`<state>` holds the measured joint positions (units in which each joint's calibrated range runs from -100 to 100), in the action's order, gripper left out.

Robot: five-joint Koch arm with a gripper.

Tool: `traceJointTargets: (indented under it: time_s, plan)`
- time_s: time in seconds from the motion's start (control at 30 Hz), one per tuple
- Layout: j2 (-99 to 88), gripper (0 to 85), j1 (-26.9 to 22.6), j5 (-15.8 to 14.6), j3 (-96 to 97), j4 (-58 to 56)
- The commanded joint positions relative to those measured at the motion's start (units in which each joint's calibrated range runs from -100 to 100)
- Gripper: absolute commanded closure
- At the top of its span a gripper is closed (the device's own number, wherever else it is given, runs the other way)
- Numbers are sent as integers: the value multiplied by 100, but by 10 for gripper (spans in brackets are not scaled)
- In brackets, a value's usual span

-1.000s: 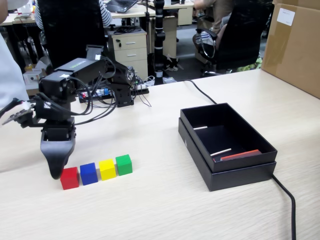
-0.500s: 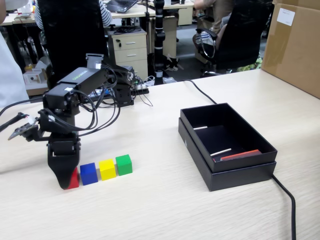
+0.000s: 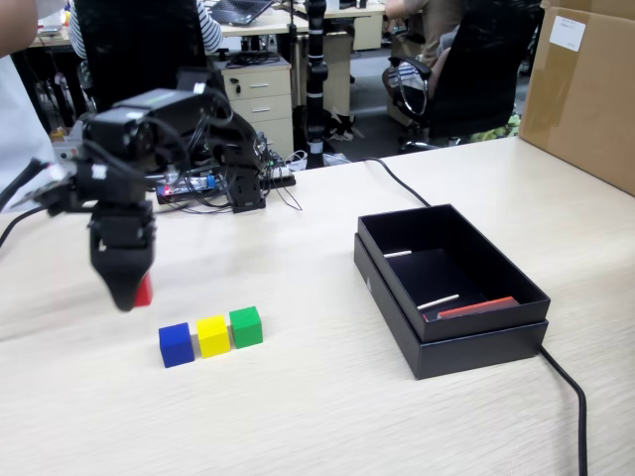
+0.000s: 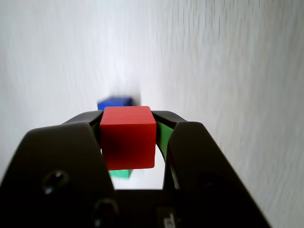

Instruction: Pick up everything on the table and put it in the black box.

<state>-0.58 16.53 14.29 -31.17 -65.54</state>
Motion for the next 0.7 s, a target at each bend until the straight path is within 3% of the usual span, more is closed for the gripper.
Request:
traceJointTargets:
  time_s: [0.0, 0.3, 0.5, 0.67]
  plan:
    - [-2128, 826, -337, -234, 425, 19]
    - [-4101, 826, -1856, -1187, 1948, 19]
    - [-3298, 825, -2740, -1748, 1522, 19]
    - [-2277, 825, -3092, -1978, 950, 19]
